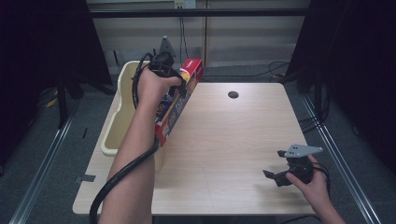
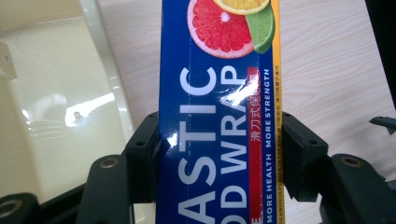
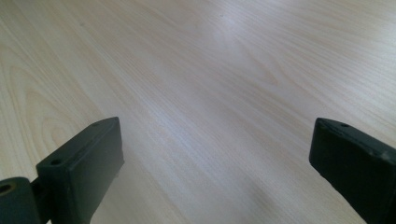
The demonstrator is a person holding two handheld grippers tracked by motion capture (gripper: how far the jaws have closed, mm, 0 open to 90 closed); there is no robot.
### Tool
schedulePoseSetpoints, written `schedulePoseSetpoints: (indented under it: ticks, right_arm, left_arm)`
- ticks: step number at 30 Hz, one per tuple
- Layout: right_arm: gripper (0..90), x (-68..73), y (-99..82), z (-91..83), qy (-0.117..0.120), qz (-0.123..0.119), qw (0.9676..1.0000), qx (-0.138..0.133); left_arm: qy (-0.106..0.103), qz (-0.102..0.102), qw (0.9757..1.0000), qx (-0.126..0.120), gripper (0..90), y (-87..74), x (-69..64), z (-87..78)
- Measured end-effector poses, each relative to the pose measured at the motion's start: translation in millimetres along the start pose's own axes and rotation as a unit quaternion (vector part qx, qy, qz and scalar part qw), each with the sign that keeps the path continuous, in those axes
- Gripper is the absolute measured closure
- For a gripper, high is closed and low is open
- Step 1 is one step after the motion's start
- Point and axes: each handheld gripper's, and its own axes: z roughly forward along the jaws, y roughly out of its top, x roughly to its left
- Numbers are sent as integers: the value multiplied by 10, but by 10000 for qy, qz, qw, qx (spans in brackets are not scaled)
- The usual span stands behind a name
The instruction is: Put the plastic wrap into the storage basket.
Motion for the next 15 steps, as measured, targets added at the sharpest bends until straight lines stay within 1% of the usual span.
schedulePoseSetpoints:
  ticks: [1,3,7,8,10,15]
  right_arm:
    - [28,0,0,3,12,4,10000,3]
    - [28,-3,-1,6,11,-24,10000,10]
    - [28,8,3,5,33,-36,10000,6]
    - [28,10,6,2,4,-38,10000,11]
    - [28,10,9,-2,27,-28,10000,-19]
    - [28,11,10,0,-5,-48,10000,19]
  left_arm:
    - [40,16,10000,-33,414,-9,15,-24]
    - [20,-25,10000,-48,414,-25,47,-68]
    - [63,-100,9999,-71,414,-61,108,-143]
    - [52,-138,9999,-87,414,-69,118,-156]
    - [69,-157,9998,-103,414,-86,152,-194]
    - [107,-229,9996,-159,414,-128,223,-280]
